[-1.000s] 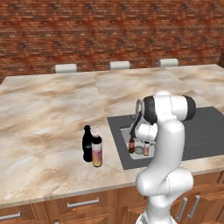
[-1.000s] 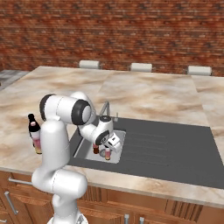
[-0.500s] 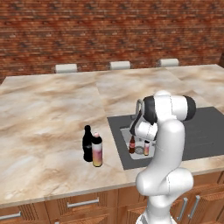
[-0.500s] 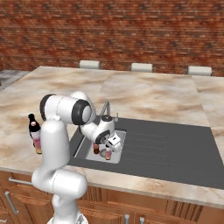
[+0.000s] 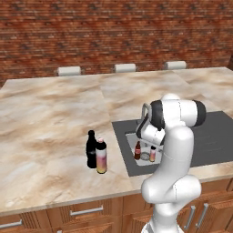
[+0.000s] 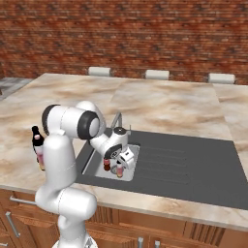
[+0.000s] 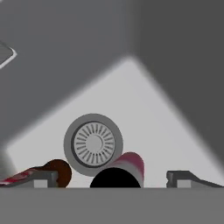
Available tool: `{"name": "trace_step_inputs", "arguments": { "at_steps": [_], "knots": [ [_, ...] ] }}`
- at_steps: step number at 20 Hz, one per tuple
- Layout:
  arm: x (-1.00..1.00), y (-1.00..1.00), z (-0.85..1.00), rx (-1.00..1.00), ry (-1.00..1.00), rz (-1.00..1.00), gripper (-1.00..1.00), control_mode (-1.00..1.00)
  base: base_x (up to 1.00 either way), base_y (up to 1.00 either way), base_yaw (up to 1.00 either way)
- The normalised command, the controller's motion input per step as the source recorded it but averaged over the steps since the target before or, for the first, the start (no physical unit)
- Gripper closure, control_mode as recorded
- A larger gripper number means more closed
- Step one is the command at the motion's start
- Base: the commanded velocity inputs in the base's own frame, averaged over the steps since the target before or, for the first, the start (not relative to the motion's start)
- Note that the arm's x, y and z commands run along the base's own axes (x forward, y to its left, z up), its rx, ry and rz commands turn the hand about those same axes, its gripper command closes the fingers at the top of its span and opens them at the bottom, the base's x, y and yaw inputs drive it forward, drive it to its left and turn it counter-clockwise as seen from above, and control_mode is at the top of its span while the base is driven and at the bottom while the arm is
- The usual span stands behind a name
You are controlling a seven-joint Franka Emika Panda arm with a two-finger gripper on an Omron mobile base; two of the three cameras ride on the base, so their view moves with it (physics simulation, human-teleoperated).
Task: Place the large bottle from the dining counter next to the other large bottle outside the sink, and place the small bottle from the dining counter next to the other small bottle inside the sink.
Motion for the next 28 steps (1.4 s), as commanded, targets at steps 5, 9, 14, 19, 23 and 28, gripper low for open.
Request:
{"name": "trace_step_inputs", "arguments": {
  "at_steps": [5, 9, 14, 19, 23, 28],
  "knots": [
    [-0.22, -0.19, 0.0, 0.01, -0.02, 0.0, -1.0, -1.0, 0.0, 0.0, 0.0],
    [-0.11, -0.19, 0.0, 0.0, -0.04, 0.0, -1.0, -1.0, 0.0, 0.0, 0.0],
    [-0.04, -0.2, 0.0, 0.0, -0.05, 0.0, -1.0, -1.0, 0.0, 0.0, 0.0],
    [-0.12, -0.29, 0.0, 0.01, -0.05, 0.0, -1.0, -1.0, 0.0, 0.0, 0.0],
    [-0.21, -0.3, 0.06, 0.03, -0.04, 0.0, -1.0, -1.0, 0.0, 0.0, 0.0],
    [-0.15, -0.31, 0.27, 0.05, -0.03, 0.0, -1.0, -1.0, 0.0, 0.0, 0.0]
  ]
}}
